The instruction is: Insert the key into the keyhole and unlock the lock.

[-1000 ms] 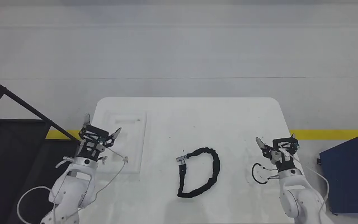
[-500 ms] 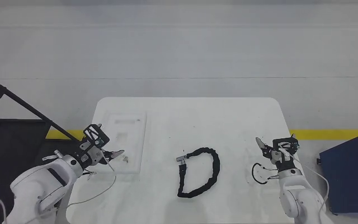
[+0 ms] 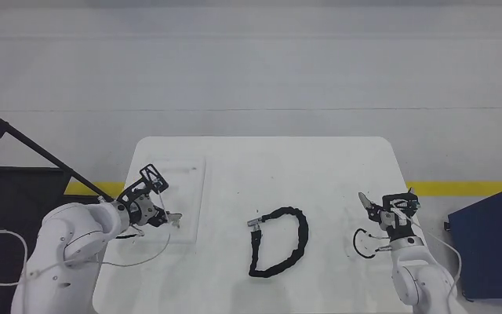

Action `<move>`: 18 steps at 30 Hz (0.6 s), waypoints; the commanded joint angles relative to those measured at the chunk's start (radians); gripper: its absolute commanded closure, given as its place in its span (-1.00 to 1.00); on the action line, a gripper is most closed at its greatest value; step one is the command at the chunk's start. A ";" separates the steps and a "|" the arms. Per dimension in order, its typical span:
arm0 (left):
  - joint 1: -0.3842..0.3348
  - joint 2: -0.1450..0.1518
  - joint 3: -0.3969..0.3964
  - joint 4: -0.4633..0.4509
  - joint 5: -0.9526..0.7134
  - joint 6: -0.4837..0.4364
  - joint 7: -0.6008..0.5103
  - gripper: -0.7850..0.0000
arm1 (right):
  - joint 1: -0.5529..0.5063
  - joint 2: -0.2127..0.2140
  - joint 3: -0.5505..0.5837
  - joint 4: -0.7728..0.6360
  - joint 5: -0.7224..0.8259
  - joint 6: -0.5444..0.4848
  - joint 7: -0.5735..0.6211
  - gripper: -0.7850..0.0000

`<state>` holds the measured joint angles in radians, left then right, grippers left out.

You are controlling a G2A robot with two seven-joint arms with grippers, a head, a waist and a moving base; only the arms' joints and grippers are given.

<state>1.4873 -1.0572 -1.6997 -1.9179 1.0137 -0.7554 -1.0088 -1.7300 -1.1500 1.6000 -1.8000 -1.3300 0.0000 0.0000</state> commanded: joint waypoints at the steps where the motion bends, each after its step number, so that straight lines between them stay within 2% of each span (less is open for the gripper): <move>1: -0.022 0.003 0.029 0.013 -0.017 -0.005 -0.045 -1.00 | 0.000 0.000 0.000 0.000 0.000 0.000 0.000 -1.00; 5: -0.042 0.021 0.100 0.004 0.024 0.012 -0.068 -1.00 | 0.000 0.000 0.000 0.000 0.000 0.000 0.000 -1.00; 10: -0.042 0.067 0.170 -0.018 0.092 0.022 -0.078 -1.00 | 0.000 0.000 0.000 0.000 0.000 0.000 0.000 -1.00; 18: -0.056 0.125 0.224 -0.031 -0.039 0.091 -0.147 -1.00 | 0.000 0.000 0.000 0.000 0.000 0.000 0.000 -1.00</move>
<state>1.4323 -0.9382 -1.4775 -1.9492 1.0111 -0.6775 -1.1432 -1.7300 -1.1500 1.6000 -1.8000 -1.3300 0.0000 0.0000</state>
